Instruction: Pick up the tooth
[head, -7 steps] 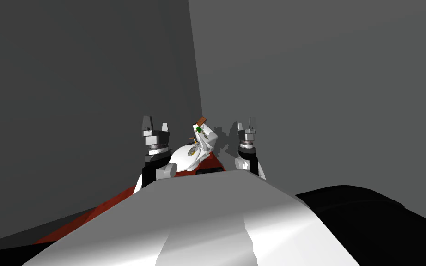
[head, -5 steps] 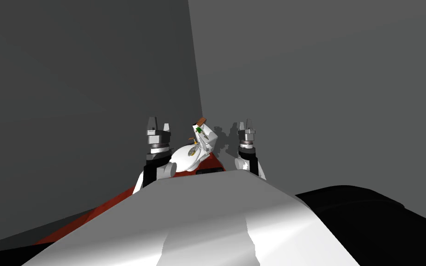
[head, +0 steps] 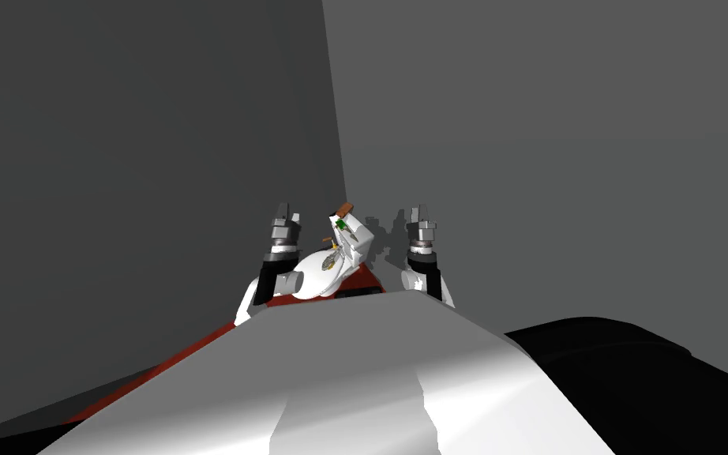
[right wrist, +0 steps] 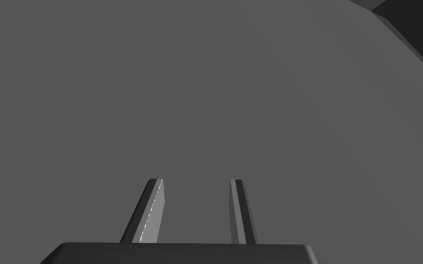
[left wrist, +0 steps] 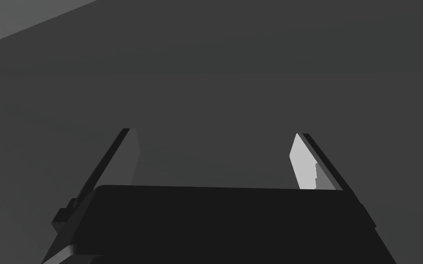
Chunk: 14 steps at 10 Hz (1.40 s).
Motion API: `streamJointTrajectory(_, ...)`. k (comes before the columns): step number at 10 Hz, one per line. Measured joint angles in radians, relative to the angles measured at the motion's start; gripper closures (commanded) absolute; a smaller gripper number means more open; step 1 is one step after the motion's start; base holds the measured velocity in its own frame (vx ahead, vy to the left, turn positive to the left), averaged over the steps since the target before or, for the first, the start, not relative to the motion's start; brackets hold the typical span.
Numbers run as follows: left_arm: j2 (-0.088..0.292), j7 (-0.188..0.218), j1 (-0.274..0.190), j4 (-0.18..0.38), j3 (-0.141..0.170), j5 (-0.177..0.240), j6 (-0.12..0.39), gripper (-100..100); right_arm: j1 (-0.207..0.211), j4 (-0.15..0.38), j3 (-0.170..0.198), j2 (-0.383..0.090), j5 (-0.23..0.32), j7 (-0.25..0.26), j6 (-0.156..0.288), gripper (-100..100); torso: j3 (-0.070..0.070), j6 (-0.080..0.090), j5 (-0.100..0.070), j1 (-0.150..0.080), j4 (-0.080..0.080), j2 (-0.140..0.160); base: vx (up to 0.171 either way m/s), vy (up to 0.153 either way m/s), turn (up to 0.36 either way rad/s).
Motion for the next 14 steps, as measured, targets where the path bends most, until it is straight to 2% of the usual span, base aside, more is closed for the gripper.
streamJointTrajectory(2,0.012,-0.01,-0.028,0.044,0.006,0.002,0.021,-100,0.0,0.0,0.0,0.0,0.0,0.0,0.0,0,0.001,0.0,0.0,-0.001,0.0,0.001,0.045,0.028,-0.018)
streamJointTrajectory(6,0.035,-0.028,-0.117,0.136,0.028,0.009,0.101,-100,0.0,0.0,0.0,0.0,0.0,0.0,0.0,0,0.001,0.0,0.0,0.0,0.0,0.001,0.051,0.036,-0.021)
streamJointTrajectory(9,0.038,-0.05,-0.199,0.228,0.042,0.009,0.164,-100,0.0,0.0,0.0,0.0,0.0,0.0,0.0,0,0.0,0.0,0.0,0.0,0.0,0.0,0.047,0.031,-0.02)
streamJointTrajectory(11,0.049,-0.061,-0.246,0.269,0.054,0.013,0.217,-100,0.0,0.0,0.0,0.0,0.0,0.0,0.0,0,0.002,0.0,-0.001,-0.002,0.001,0.004,0.0,0.0,0.0)
streamJointTrajectory(13,0.052,-0.075,-0.309,0.343,0.066,0.014,0.26,-100,0.0,0.0,0.0,0.0,0.0,0.0,0.0,0,0.002,0.0,-0.001,-0.003,0.001,0.004,0.0,0.0,0.0)
streamJointTrajectory(14,0.054,-0.08,-0.324,0.361,0.069,0.015,0.28,-100,0.0,0.0,0.0,0.0,0.0,0.0,0.0,0,0.003,0.0,-0.001,-0.003,0.001,0.005,0.0,0.0,0.0)
